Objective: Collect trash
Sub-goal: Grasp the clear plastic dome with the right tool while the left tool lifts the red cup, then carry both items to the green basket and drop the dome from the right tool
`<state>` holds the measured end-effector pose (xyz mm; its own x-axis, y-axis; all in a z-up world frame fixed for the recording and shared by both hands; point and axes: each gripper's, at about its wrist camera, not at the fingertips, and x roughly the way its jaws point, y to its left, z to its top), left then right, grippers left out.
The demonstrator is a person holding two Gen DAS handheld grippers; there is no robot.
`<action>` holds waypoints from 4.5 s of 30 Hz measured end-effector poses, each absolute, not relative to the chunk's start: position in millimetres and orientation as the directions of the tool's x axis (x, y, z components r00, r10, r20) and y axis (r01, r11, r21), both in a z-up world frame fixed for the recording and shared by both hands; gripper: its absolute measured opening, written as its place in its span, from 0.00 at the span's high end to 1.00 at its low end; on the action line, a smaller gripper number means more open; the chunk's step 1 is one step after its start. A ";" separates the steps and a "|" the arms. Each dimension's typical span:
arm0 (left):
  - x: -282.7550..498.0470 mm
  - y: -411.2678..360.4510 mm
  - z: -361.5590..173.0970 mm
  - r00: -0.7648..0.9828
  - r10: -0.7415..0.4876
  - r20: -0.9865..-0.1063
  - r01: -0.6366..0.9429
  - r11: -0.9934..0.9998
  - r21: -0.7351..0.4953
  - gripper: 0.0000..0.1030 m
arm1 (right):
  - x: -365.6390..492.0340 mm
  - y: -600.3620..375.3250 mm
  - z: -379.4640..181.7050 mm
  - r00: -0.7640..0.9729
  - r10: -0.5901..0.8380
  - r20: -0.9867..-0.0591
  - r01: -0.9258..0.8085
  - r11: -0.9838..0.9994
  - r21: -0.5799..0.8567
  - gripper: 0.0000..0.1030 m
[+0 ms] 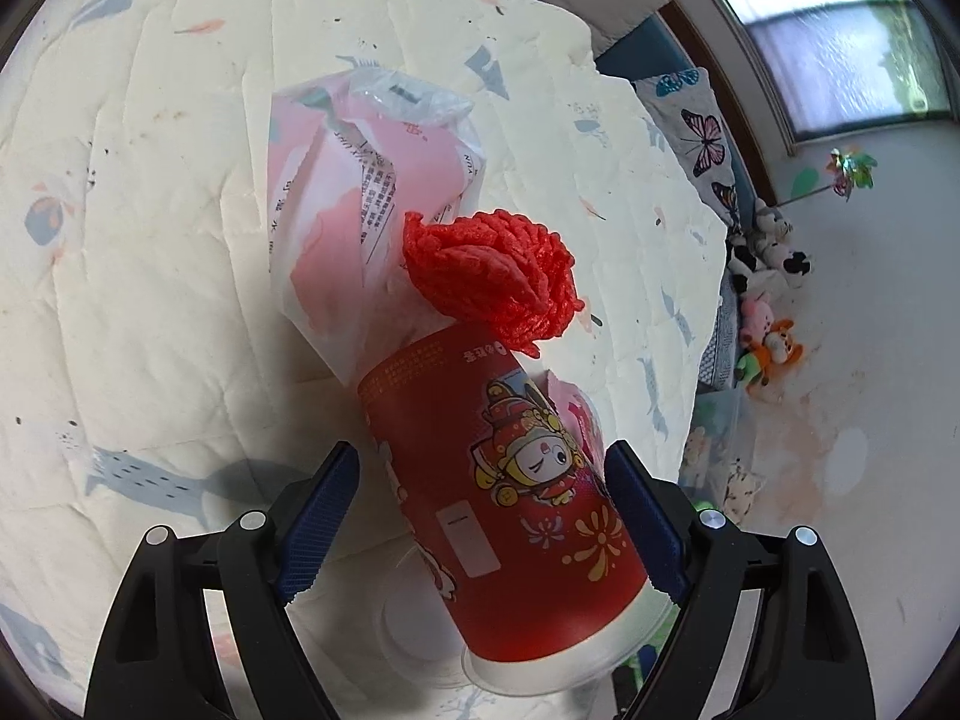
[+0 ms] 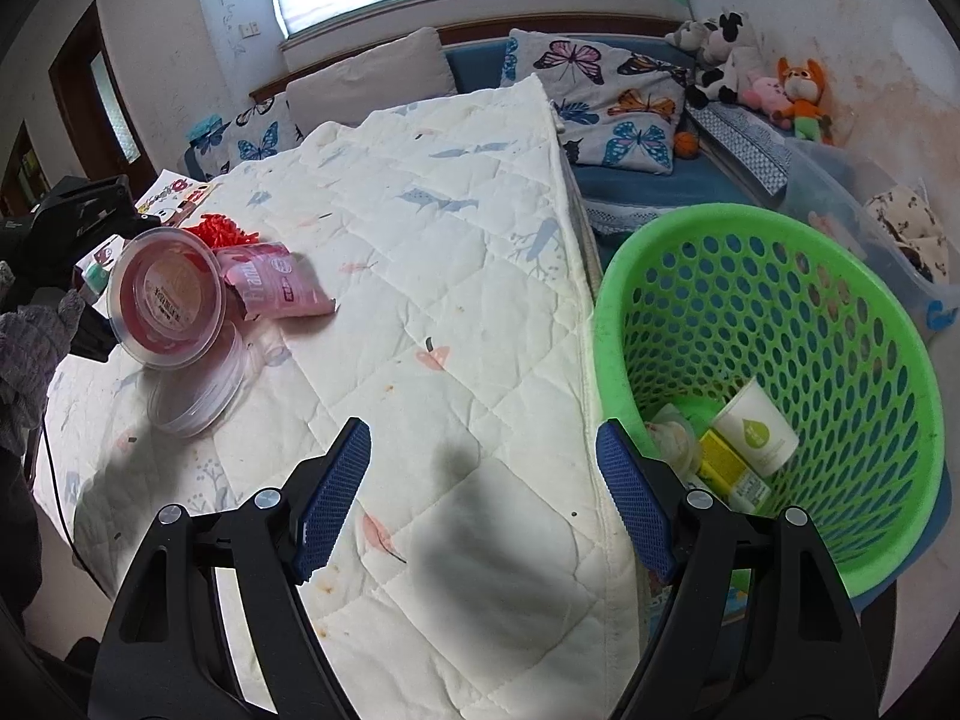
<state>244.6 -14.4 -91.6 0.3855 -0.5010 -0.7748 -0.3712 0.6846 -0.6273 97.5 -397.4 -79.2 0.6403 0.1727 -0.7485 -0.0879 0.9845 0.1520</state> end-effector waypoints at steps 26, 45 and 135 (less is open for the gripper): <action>212.6 -20.5 -60.9 0.562 -0.465 -0.684 -0.094 0.786 -0.611 0.35 | 86.9 -364.2 -70.0 0.654 0.200 -0.730 -0.151 0.980 0.133 0.24; 179.4 -33.2 -5.6 0.697 -0.378 -0.609 0.108 0.896 -0.431 0.35 | 88.7 -317.4 -73.4 0.635 0.287 -0.717 -0.239 0.956 0.172 0.24; 178.6 -304.6 17.3 0.510 -0.550 -0.661 0.538 0.804 -0.254 0.36 | 58.1 -550.6 -68.5 0.704 -0.091 -0.705 0.302 0.936 0.180 0.37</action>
<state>178.6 -304.6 17.3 0.5101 -0.5505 -0.6609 0.5385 0.8036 -0.2537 58.1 -550.6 -68.5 0.7037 -0.0912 -0.7046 0.3019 0.9361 0.1803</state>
